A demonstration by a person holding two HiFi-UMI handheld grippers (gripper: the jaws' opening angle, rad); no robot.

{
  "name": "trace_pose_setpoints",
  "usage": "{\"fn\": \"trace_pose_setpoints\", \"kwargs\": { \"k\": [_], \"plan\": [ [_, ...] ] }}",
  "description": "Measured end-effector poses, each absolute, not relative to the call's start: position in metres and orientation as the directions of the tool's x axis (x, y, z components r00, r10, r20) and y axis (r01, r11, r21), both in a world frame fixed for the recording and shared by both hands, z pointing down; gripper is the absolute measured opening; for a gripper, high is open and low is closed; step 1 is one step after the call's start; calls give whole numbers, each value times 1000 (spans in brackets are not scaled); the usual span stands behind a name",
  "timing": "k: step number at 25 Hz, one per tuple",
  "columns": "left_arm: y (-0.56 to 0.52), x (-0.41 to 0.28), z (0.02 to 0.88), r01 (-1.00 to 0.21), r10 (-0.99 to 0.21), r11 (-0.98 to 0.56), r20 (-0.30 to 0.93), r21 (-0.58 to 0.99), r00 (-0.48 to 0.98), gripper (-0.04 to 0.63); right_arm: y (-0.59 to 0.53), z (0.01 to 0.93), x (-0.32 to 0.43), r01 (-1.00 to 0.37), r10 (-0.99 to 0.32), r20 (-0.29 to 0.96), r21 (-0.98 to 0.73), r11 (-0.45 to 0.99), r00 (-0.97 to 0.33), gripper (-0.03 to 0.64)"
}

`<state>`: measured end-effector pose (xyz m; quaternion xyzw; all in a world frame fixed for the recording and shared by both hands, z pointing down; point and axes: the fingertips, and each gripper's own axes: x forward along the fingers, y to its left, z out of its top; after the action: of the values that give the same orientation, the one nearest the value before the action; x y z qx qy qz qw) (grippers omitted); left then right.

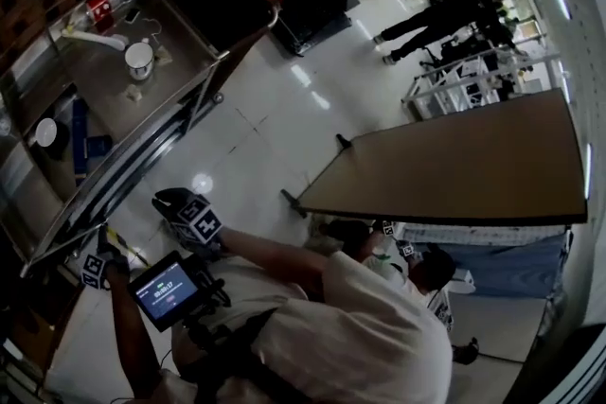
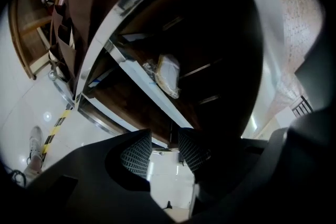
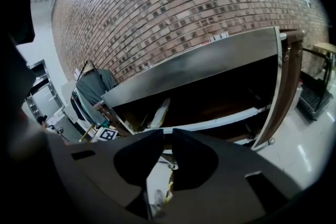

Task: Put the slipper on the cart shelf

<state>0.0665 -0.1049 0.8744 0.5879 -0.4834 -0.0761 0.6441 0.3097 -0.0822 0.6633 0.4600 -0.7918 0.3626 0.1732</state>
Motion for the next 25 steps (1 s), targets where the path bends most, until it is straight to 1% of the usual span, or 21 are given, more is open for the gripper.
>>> {"fn": "trace_pose_setpoints", "kwargs": {
  "k": [1,4,6,10,14,15,19,23,25],
  "plan": [
    [-99,72,870,-475,-673,276,521,835,524,136,-79,663,314,-855,-604,609,-413,313,-515,64],
    [-92,75,849,-493,-705,199,473,847,528,87,-79,659,318,-855,-611,601,-403,325,-516,64],
    [-94,79,837,-506,-719,150,445,849,534,60,-86,656,324,-854,-629,580,-399,334,-517,64],
    [-84,84,793,-555,-745,70,414,829,523,25,-96,627,334,-835,-667,517,-442,329,-537,64],
    [-70,66,734,-597,-787,-11,361,802,500,21,-110,607,340,-847,-688,502,-390,362,-525,64],
    [-67,62,716,-618,-795,-38,351,785,495,11,-115,600,338,-845,-691,493,-387,369,-528,64],
    [-57,44,668,-712,-820,-123,334,691,465,11,-136,583,331,-829,-708,445,-397,393,-549,64],
    [-53,31,630,-788,-847,-154,331,596,415,11,-148,564,323,-801,-712,388,-410,436,-586,64],
    [-52,29,619,-812,-857,-157,332,562,395,0,-148,559,324,-792,-713,367,-410,453,-598,64]
  ]
}}
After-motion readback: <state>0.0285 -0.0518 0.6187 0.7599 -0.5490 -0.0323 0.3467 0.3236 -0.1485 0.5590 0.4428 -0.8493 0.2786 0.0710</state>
